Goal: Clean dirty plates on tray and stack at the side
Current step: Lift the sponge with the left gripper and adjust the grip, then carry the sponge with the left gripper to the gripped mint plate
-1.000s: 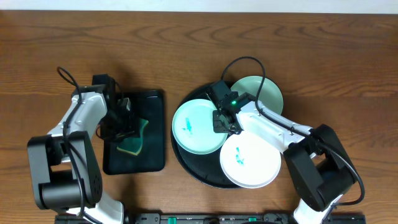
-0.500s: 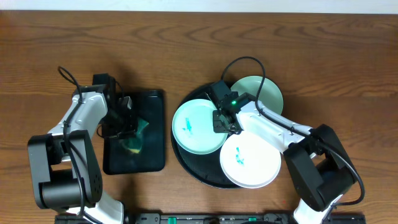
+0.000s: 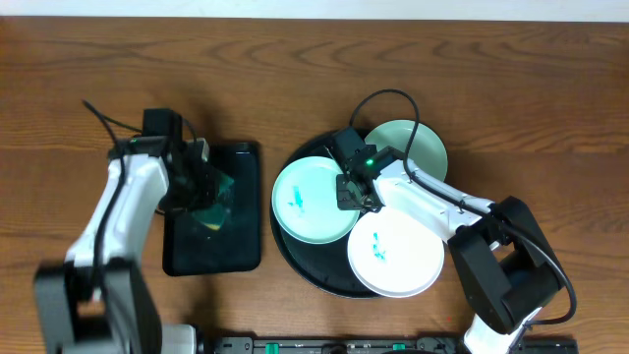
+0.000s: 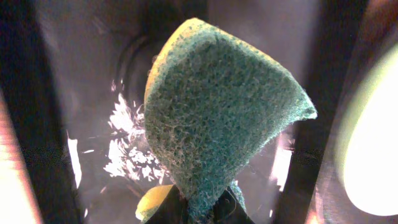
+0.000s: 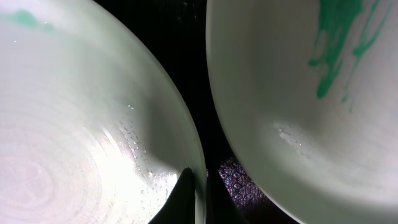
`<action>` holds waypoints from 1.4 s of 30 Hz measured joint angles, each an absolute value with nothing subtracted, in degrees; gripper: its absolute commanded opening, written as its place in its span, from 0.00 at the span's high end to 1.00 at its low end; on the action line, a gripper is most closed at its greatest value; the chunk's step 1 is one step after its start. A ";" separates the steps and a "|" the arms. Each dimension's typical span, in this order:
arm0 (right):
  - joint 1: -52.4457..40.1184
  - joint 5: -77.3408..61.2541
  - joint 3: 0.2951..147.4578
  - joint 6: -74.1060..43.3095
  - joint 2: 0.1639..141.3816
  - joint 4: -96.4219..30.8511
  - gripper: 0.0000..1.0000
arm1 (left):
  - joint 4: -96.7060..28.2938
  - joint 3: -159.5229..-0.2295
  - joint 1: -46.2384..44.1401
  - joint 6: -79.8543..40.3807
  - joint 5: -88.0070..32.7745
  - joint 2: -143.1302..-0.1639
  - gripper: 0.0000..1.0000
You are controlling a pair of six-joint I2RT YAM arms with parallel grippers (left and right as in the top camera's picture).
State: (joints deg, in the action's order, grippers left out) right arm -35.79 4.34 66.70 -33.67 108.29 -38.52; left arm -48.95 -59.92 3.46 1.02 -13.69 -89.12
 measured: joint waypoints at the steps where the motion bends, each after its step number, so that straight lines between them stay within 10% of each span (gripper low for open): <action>1: -35.79 4.34 66.70 -33.67 108.29 -38.50 0.99 | -49.12 -60.07 3.22 0.75 -13.41 -87.11 0.93; 42: -35.79 4.34 66.70 -33.67 108.29 -38.30 0.99 | -48.14 -60.90 -2.92 -3.07 -18.33 -84.53 0.93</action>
